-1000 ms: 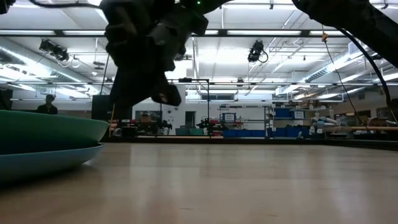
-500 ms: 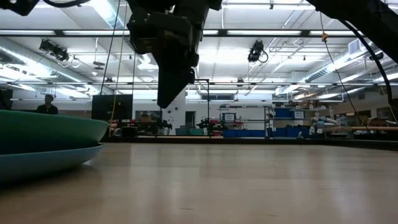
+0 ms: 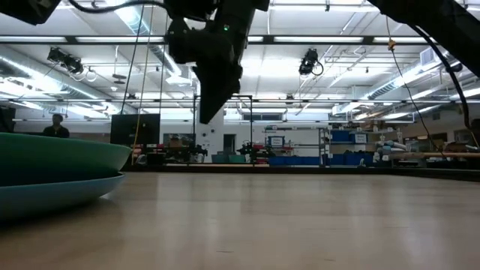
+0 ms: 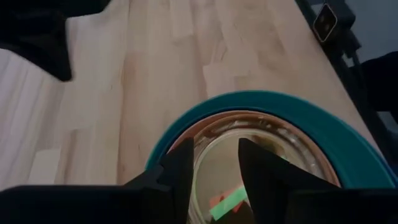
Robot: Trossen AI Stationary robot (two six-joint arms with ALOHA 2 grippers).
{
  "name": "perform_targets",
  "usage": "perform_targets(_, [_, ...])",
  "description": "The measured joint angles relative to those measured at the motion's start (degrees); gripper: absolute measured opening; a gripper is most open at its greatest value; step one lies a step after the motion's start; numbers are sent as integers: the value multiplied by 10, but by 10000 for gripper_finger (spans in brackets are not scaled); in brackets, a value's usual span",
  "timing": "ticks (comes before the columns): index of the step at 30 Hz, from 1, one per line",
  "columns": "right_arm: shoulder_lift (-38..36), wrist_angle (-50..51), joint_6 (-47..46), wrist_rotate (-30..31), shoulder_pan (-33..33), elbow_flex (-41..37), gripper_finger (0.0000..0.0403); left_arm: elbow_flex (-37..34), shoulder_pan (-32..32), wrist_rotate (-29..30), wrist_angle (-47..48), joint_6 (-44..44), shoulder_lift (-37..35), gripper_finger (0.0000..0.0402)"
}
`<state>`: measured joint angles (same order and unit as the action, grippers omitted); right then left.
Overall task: Stack plastic plates
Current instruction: Return to Home Position
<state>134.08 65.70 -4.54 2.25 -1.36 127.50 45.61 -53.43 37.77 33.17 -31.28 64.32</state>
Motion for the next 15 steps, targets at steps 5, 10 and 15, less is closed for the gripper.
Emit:
perform_targets(5, [0,41,-13,47,22,0,27,-10,-2,0,0,-8,-6,130])
perform_targets(10, [-4,66,-13,74,26,-1,24,-12,-1,0,12,-3,-7,130])
perform_targets(15, [-59,40,-12,92,27,-59,14,-12,-1,12,36,-11,-7,130])
